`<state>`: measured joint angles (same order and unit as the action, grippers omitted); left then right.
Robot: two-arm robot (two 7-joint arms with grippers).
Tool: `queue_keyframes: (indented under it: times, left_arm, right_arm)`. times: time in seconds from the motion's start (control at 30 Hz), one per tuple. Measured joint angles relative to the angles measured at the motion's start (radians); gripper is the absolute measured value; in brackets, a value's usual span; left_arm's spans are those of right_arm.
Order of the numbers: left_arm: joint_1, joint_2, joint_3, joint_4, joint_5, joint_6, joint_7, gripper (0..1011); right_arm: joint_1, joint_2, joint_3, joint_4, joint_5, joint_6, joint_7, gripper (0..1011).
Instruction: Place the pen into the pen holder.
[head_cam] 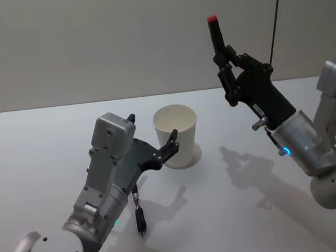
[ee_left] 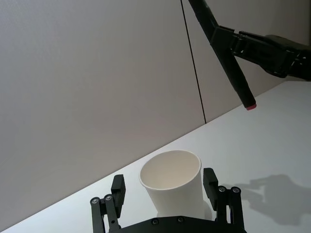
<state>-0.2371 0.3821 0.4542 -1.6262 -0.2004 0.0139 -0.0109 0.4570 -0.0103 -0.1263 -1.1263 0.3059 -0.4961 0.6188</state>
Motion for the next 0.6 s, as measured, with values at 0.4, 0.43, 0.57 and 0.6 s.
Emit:
queue_keyframes:
  times: [0.4,0.43,0.57,0.6]
  left_arm:
    - [0.0,0.0,0.0,0.0,0.0,0.0,0.0,1001]
    - [0.0,0.0,0.0,0.0,0.0,0.0,0.0,1001]
    - [0.0,0.0,0.0,0.0,0.0,0.0,0.0,1001]
    - [0.0,0.0,0.0,0.0,0.0,0.0,0.0,1001]
  right_arm:
    - [0.04,-0.012,-0.014,0.069,-0.005,-0.032,0.002,177]
    - [0.045,-0.014,-0.016,0.077,-0.007,-0.036,0.002,177]
    - [0.058,-0.018,-0.021,0.098,-0.012,-0.047,0.003,177]
    - [0.06,-0.019,-0.022,0.103,-0.013,-0.049,0.003,177]
